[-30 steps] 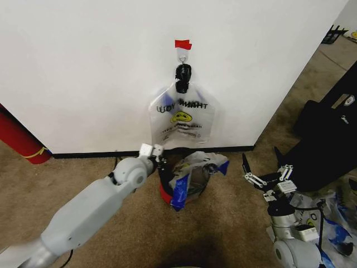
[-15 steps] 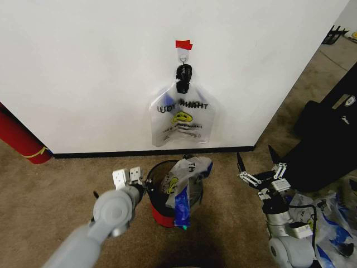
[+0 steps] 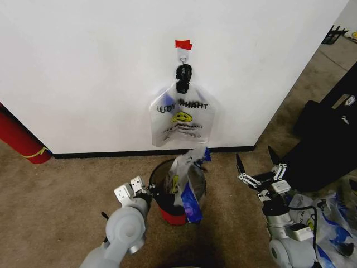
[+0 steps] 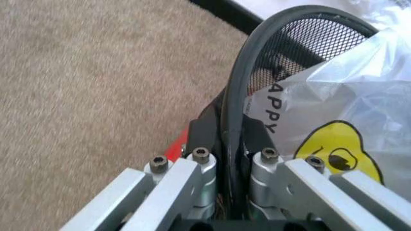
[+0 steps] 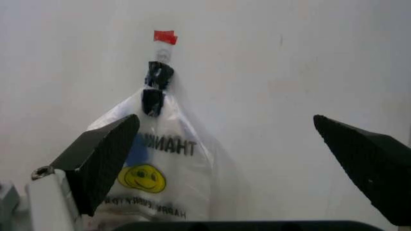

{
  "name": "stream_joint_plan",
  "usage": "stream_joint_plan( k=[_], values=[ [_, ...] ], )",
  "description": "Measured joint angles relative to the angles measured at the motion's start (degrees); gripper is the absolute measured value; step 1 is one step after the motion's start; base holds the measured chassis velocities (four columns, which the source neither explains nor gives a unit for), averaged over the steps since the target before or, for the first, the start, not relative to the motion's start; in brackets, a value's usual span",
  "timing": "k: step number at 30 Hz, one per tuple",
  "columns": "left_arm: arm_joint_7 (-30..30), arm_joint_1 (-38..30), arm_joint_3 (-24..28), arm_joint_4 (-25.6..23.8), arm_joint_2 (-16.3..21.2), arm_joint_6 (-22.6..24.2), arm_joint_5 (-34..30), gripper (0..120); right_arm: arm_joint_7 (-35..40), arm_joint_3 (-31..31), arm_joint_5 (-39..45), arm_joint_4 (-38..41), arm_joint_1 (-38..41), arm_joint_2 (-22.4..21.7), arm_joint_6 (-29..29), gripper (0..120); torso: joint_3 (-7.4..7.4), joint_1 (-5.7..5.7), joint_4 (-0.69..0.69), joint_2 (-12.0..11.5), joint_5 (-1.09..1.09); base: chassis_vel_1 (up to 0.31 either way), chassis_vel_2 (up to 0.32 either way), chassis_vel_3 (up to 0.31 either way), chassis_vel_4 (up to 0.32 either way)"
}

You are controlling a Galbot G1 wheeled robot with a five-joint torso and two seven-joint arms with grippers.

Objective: Pick up the garbage bag from the wall and place it over the trash bin.

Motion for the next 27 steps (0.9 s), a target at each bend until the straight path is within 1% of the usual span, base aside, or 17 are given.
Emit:
stream_joint_plan(
  k=[3,6,8,11,13,14,15,17,18,20,21,23,25,26,27],
  values=[
    [1.97,0.09,0.59,0.57,0.18,-0.78,2.41,3,0.0,-0.03,0.22,-0.53,0.15,-0.12,0.0,100,0.0,0.0,0.0,0.0,0.0,0.0,0.0,0.0,0.0],
    [2.46,0.18,0.88,0.67,0.19,-1.0,3.26,4,0.0,-0.13,0.28,-0.91,0.41,-0.16,0.02,100,0.0,0.0,0.0,0.0,0.0,0.0,0.0,0.0,0.0],
    [2.89,0.25,1.08,0.79,0.27,-1.05,4.21,11,0.0,-0.18,0.31,-1.25,0.77,-0.24,0.02,100,0.0,0.0,0.0,0.0,-0.01,0.0,0.0,0.0,0.0],
    [4.74,0.63,1.3,0.6,1.25,-1.54,7.83,21,-0.01,-0.05,0.31,-2.19,1.65,-0.58,0.1,100,0.0,0.0,0.0,0.0,0.0,0.0,0.0,0.0,0.0],
    [7.07,1.28,1.2,-1.63,2.75,-1.79,11.0,31,-0.01,0.06,0.64,-2.81,2.09,-0.99,0.14,100,0.0,0.0,0.0,0.0,-0.01,0.0,0.0,0.0,0.0],
    [7.07,1.28,1.2,-1.63,2.75,-1.79,11.0,31,-0.01,0.06,0.64,-2.81,2.09,-0.99,0.14,100,0.0,0.0,0.0,0.0,-0.01,0.0,0.0,0.0,0.0],
    [8.18,1.57,1.11,-2.74,3.55,-1.86,12.29,36,-0.01,0.06,0.85,-3.11,2.18,-1.12,0.15,100,0.0,0.0,0.01,0.0,0.0,0.0,0.0,0.0,0.0],
    [11.94,1.85,1.03,-4.85,5.47,-3.0,14.97,44,-0.01,-0.02,1.05,-3.82,2.44,-1.24,0.23,100,0.0,0.0,0.01,0.0,-0.01,0.0,0.0,0.0,0.0],
    [14.4,1.83,1.02,-5.5,6.58,-3.93,16.51,49,-0.02,-0.08,1.1,-4.22,2.6,-1.27,0.26,100,0.0,0.0,0.0,0.0,-0.01,0.0,0.0,0.0,0.0],
    [21.89,1.41,1.02,-6.5,9.69,-6.15,20.28,56,-0.03,-0.14,1.3,-4.91,2.89,-1.46,0.27,100,0.0,0.0,0.01,0.0,-0.01,0.0,0.0,0.0,0.0],
    [21.89,1.41,1.02,-6.5,9.69,-6.15,20.28,56,-0.03,-0.14,1.3,-4.91,2.89,-1.46,0.27,100,0.0,0.0,0.01,0.0,-0.01,0.0,0.0,0.0,0.0],
    [32.84,0.68,1.15,-7.5,13.36,-7.42,24.02,65,0.05,-0.1,1.47,-5.38,3.2,-1.79,0.02,100,0.0,0.01,0.0,0.0,-0.01,0.0,0.0,0.0,0.0],
    [45.76,-0.35,1.26,-8.55,17.42,-6.85,26.46,74,0.78,0.3,1.21,-5.53,3.32,-2.1,-1.15,100,0.0,0.0,0.01,0.0,0.0,0.0,0.0,0.0,0.0],
    [50.53,-1.45,1.81,-8.73,19.12,-5.93,27.88,78,1.66,0.45,0.91,-5.35,3.26,-2.26,-2.03,100,0.0,0.0,0.01,0.0,-0.01,0.0,0.0,0.0,0.0],
    [52.85,-2.51,2.49,-8.68,20.14,-4.99,29.12,83,2.96,0.49,0.54,-4.97,3.12,-2.35,-3.02,100,0.0,0.0,0.0,0.0,-0.01,0.0,0.0,0.0,0.0]
  ],
)
